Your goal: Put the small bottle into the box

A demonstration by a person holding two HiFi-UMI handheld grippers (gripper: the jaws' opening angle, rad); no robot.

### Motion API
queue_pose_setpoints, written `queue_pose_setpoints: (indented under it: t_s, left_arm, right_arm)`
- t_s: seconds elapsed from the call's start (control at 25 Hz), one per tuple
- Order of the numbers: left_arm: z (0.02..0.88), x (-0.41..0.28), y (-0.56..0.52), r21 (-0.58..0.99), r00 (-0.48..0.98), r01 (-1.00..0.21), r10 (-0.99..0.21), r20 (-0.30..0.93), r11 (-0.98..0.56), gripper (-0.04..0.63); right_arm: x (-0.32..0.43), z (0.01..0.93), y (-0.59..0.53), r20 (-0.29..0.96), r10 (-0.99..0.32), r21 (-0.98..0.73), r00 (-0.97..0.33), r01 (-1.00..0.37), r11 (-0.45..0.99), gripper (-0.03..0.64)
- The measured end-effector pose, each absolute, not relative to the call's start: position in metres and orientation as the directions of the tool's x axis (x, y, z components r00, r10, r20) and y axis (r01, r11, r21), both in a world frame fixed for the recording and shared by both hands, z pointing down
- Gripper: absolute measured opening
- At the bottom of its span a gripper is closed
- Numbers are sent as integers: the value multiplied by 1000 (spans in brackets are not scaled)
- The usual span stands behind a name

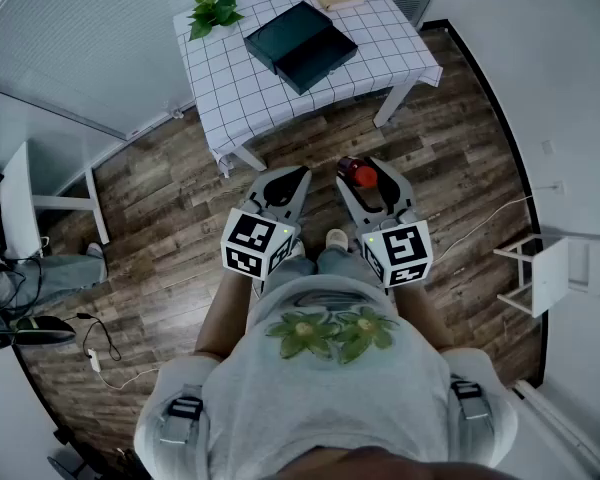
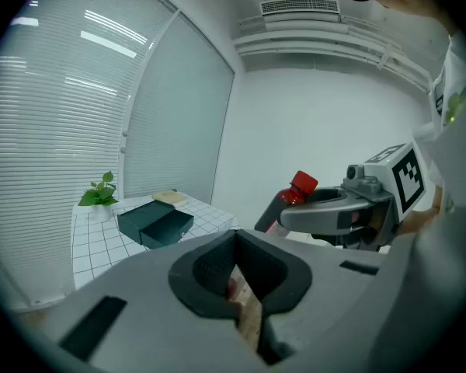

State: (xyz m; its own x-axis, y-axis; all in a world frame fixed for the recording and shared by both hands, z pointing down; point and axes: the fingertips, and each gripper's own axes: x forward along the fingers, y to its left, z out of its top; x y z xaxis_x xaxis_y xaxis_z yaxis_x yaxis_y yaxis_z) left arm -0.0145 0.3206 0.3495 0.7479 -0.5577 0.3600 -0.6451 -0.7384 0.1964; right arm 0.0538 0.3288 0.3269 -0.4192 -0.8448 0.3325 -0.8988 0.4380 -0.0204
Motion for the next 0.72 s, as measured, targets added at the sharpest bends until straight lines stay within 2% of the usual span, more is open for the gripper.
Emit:
queue_pose_setpoints:
  t_s: [0.36,0.72]
  left_arm:
    - [332,14,317,164,757,-636,-567,325,-754,-2]
    - [340,41,321,161,717,-685,-617,324,-711,-2]
  right_arm:
    - [71,336,337,351,-829,-29,-435,-890,455,215]
    - [105,340,332,333,-807,-32,-487,-861,507,215]
